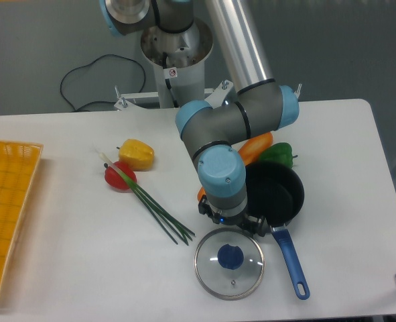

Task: Pick up the green onion
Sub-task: 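Lift the gripper up from beside the black saucepan, then move the gripper over the green onion bunch and lower it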

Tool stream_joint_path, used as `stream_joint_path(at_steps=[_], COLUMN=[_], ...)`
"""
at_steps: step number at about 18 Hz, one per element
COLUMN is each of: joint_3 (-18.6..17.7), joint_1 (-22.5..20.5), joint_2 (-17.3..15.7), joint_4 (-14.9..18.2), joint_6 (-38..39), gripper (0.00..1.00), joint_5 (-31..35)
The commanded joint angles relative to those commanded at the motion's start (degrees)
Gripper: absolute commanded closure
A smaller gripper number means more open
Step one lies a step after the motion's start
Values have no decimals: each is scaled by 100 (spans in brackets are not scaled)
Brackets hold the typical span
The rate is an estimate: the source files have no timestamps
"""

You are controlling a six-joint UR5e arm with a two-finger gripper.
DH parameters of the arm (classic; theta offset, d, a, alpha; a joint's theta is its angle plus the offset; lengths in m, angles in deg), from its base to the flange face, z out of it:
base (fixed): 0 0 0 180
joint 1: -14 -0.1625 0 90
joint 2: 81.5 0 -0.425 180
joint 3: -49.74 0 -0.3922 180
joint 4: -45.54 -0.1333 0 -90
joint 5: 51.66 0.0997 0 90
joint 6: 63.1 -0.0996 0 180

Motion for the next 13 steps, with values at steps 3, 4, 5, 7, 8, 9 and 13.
stream_joint_path(at_steps=[3,4,5,7,8,9,13], joint_3=[-18,-27,-18,-44,-105,-123,-168], joint_1=[-18,-9,0,26,35,52,298], joint_2=[-106,-106,-89,-88,-115,-141,-247], joint_4=[18,26,26,35,44,44,35], joint_6=[358,700,973,1343,1475,1677,3083], gripper=[0,0,0,0,0,0,0], joint_5=[-35,-26,-9,26,26,26,-96])
